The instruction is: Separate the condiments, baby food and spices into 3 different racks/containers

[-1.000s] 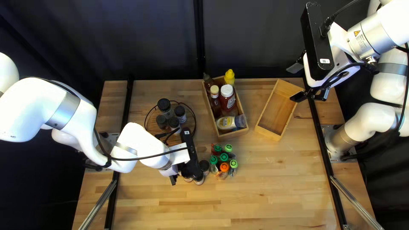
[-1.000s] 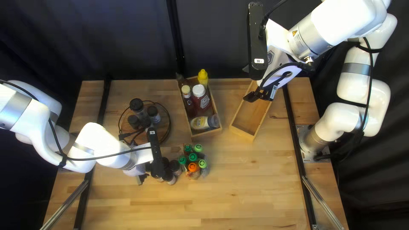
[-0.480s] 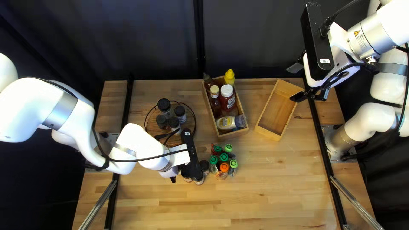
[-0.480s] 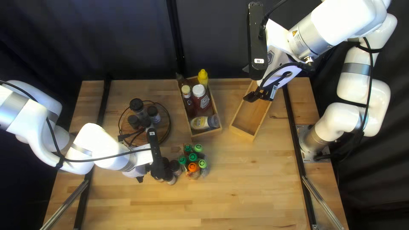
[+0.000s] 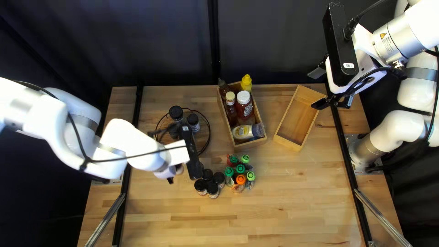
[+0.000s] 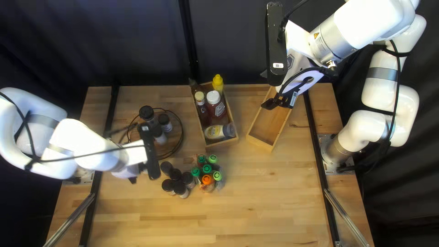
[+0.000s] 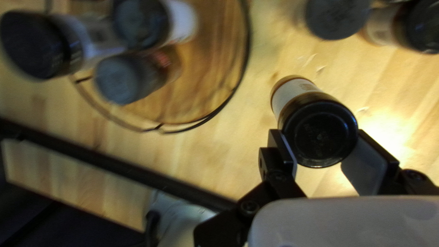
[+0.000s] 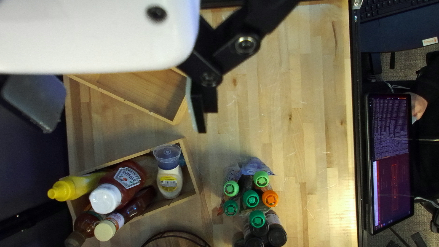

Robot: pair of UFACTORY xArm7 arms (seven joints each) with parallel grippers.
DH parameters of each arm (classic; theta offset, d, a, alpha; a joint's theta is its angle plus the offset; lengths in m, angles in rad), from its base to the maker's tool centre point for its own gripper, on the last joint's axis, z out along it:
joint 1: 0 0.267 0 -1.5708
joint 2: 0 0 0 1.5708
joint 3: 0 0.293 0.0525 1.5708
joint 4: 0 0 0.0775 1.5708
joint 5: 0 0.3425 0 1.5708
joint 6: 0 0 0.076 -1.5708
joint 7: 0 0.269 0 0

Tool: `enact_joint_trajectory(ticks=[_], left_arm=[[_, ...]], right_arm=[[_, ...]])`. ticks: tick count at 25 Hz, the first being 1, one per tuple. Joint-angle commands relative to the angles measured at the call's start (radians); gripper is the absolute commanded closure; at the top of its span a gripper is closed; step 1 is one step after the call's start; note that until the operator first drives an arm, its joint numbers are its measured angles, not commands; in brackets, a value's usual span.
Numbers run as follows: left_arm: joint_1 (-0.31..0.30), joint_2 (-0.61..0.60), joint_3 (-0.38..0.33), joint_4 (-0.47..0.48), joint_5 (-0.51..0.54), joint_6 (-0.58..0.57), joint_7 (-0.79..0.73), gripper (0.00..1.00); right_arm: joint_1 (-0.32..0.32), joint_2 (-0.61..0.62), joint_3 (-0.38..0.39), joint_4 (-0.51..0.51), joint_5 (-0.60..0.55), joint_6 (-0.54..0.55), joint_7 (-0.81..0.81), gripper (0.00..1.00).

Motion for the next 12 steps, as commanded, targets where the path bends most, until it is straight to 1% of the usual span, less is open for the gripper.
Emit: enact_joint_trajectory(ticks=[1,3,7,12], left_arm=[[0.050,-0.072,0.045,-0.033,0.044,0.029,0.012,1.00],[0.068,-0.083,0.054,-0.048,0.057,0.016,0.004,1.00],[0.101,-0.077,0.060,-0.089,0.075,-0.055,-0.038,1.00],[0.108,-0.040,0.055,-0.116,0.071,-0.131,-0.075,1.00]], right_arm=[[0.000,0.000,0.000,0.000,0.000,0.000,0.000,0.00],[0.000,0.000,0.000,0.000,0.000,0.000,0.000,0.00],[0.000,0.000,0.000,0.000,0.000,0.000,0.000,0.00],[0.000,0.000,0.000,0.000,0.000,0.000,0.000,0.00]])
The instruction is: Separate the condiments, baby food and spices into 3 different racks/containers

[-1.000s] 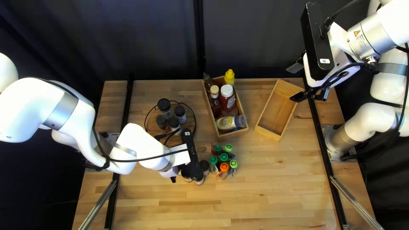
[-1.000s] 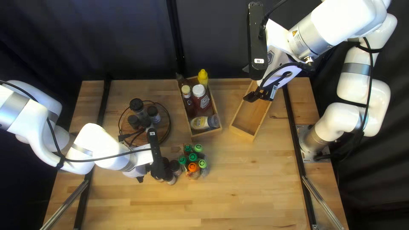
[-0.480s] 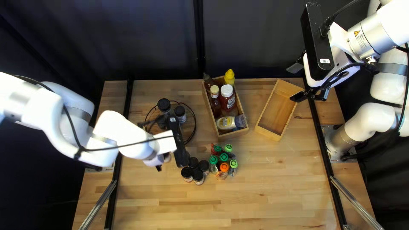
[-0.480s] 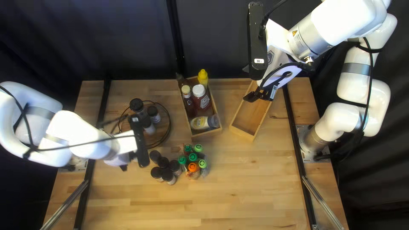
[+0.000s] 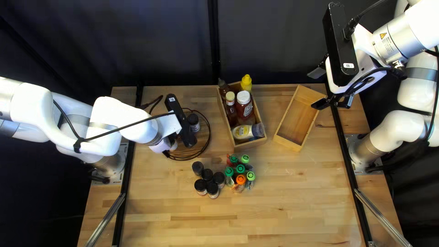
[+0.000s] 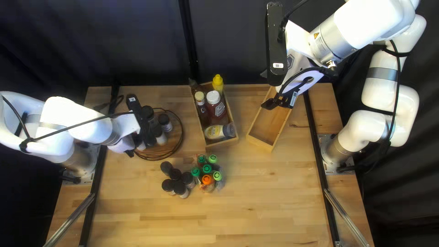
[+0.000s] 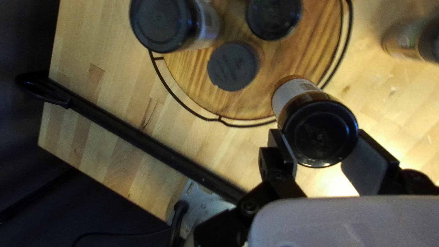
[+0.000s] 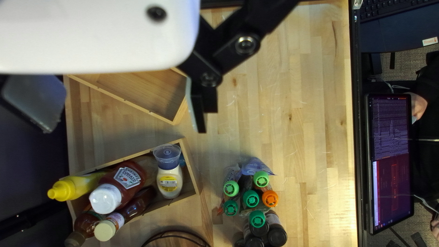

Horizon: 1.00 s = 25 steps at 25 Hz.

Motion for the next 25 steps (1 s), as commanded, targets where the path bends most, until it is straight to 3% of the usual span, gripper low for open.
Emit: enact_joint_trajectory(ticks=[1,7,16,17,18,19,25], left_arm=[[0.006,0.026,-0.003,-0.024,-0.002,-0.057,-0.026,1.00],[0.016,0.073,0.002,-0.060,0.003,-0.150,-0.038,1.00],[0.017,0.100,0.004,-0.073,0.002,-0.193,-0.043,0.91],[0.015,0.100,0.004,-0.074,-0.001,-0.194,-0.041,0.80],[0.013,0.102,0.005,-0.074,-0.003,-0.194,-0.038,0.27],[0.010,0.105,0.009,-0.070,-0.008,-0.191,-0.030,0.00],[-0.007,0.110,0.015,-0.027,-0.031,-0.148,-0.009,0.00]], right_arm=[[0.000,0.000,0.000,0.000,0.000,0.000,0.000,0.00],[0.000,0.000,0.000,0.000,0.000,0.000,0.000,0.00],[0.000,0.000,0.000,0.000,0.000,0.000,0.000,0.00],[0.000,0.000,0.000,0.000,0.000,0.000,0.000,0.00],[0.000,0.000,0.000,0.000,0.000,0.000,0.000,0.00],[0.000,0.000,0.000,0.000,0.000,0.000,0.000,0.00],[0.000,0.000,0.000,0.000,0.000,0.000,0.000,0.00]])
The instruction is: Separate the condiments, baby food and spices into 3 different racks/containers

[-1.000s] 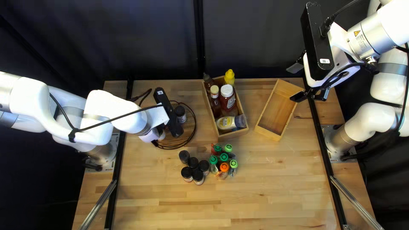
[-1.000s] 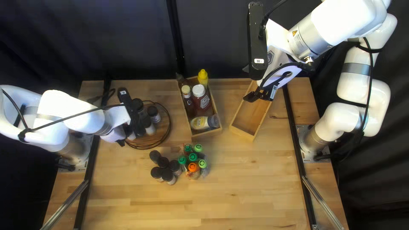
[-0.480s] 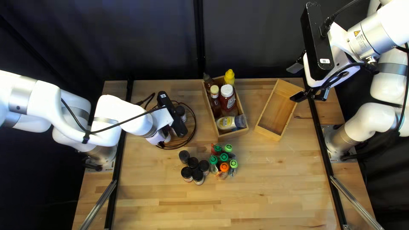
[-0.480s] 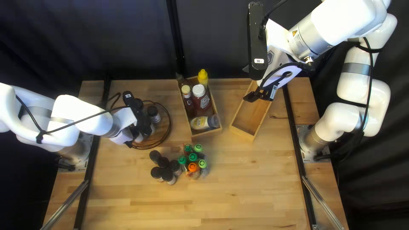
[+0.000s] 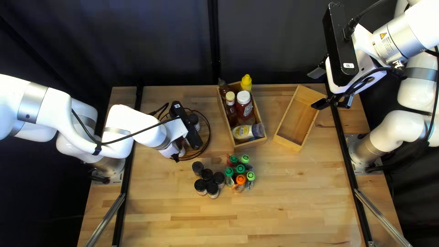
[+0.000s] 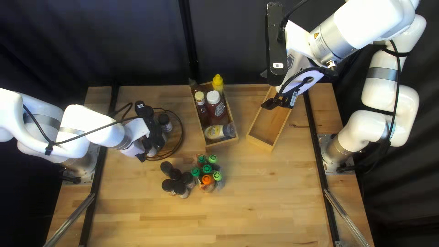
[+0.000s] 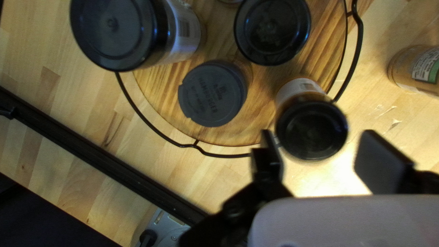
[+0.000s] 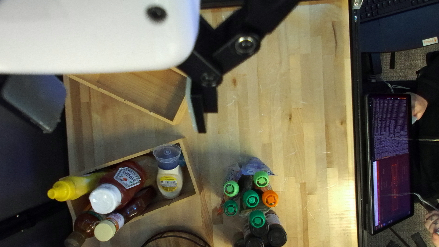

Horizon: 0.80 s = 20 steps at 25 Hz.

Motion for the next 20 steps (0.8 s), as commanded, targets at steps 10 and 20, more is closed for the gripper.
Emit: enact_joint_trajectory(ticks=[10,20], left_arm=[[-0.222,0.020,0.056,0.137,-0.105,0.084,0.443,0.00],[-0.267,0.180,0.171,0.215,-0.114,-0.036,0.903,0.00]], right_arm=[[0.000,0.000,0.000,0.000,0.000,0.000,0.000,0.00],[0.000,0.000,0.000,0.000,0.000,0.000,0.000,0.00]])
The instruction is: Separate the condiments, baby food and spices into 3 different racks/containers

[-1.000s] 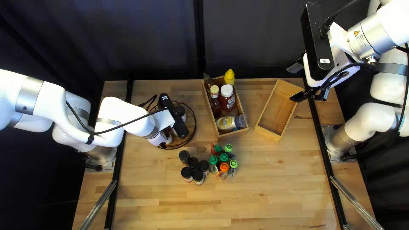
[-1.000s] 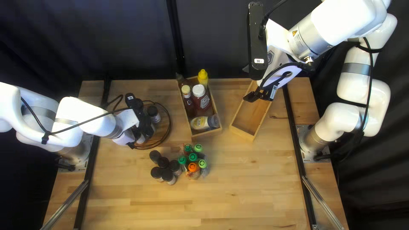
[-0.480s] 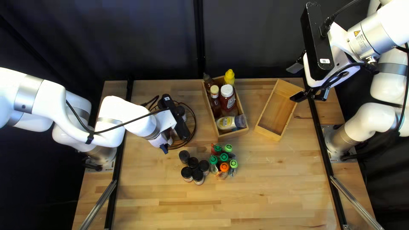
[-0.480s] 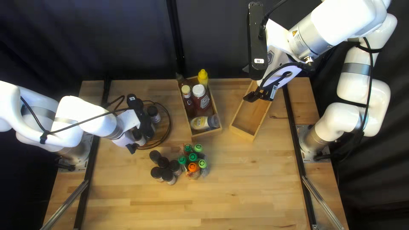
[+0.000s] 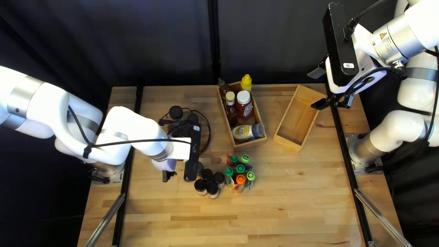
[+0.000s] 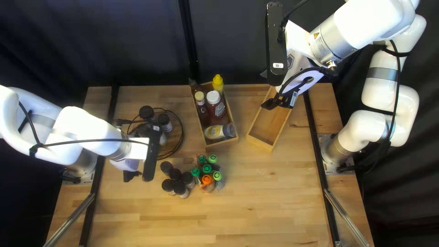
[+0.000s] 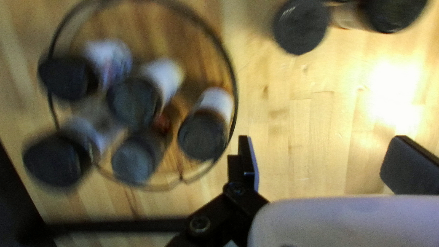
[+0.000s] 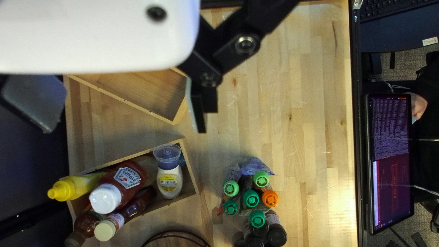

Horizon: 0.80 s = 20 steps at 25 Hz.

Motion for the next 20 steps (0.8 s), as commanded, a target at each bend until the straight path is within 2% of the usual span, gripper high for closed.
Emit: enact_joint_trajectory(ticks=[1,5,9,15,20], left_arm=[[-0.013,0.095,0.047,0.053,-0.005,-0.056,0.147,0.00],[-0.014,0.190,0.088,0.087,-0.029,-0.109,0.266,0.00],[-0.018,0.238,0.102,0.091,-0.049,-0.148,0.317,0.00],[-0.020,0.332,0.094,0.094,-0.033,-0.232,0.302,0.00],[-0.020,0.347,0.082,0.074,0.007,-0.256,0.244,0.00]], right_arm=[[0.000,0.000,0.000,0.000,0.000,0.000,0.000,0.00],[0.000,0.000,0.000,0.000,0.000,0.000,0.000,0.00],[0.000,0.000,0.000,0.000,0.000,0.000,0.000,0.00],[0.000,0.000,0.000,0.000,0.000,0.000,0.000,0.00],[0.000,0.000,0.000,0.000,0.000,0.000,0.000,0.00]])
